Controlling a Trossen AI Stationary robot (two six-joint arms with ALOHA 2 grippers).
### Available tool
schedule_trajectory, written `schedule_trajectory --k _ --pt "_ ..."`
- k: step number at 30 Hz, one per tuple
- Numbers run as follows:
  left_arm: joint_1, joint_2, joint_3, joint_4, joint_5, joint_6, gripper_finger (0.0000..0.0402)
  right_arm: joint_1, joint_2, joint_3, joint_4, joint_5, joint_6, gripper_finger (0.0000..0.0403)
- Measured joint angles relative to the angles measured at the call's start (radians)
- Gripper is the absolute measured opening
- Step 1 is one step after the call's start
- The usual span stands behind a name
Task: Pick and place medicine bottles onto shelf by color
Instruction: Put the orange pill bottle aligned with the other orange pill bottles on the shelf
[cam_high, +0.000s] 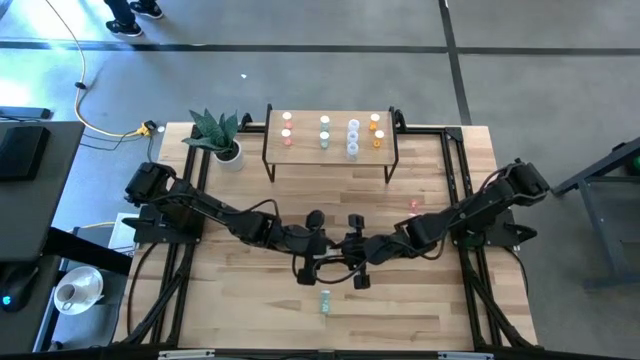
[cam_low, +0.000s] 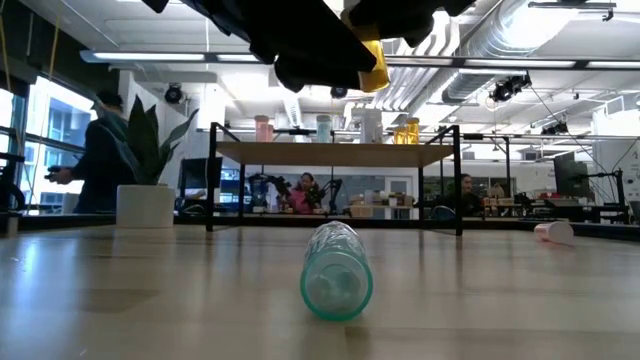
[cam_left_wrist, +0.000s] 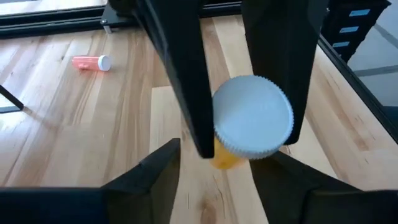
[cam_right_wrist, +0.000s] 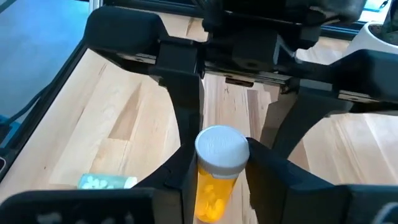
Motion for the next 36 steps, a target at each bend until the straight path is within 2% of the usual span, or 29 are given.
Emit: schedule_trajectory --k 5,10,20,24,29,36 --pt "0.002 -0.029 0.001 -0.059 0.0 0.002 0.021 0.0 -0.037 0.0 -0.034 0.02 0.017 0.0099" --pt "0.001 -0.095 0.0 -0.16 0.0 0.001 0.0212 0.0 -0.108 0.0 -0.087 0.077 0.033 0.0099" --pt "0.008 -0.243 -0.001 -0.281 -0.003 0.051 0.0209 -0.001 -0.316 0.0 -0.157 0.323 -0.062 0.0099" --pt "0.027 -0.28 -0.042 -0.252 -0.003 0.038 0.0209 -0.002 -0.406 0.0 -0.164 0.459 -0.098 0.0099" --pt "0.072 -0.294 -0.156 -0.12 0.005 0.007 0.0209 -0.012 -0.497 0.0 -0.19 0.597 -0.112 0.0099" --pt "0.138 -0.313 -0.28 0.03 0.035 -0.027 0.0209 -0.126 -0.527 0.0 -0.453 0.678 0.122 0.0099"
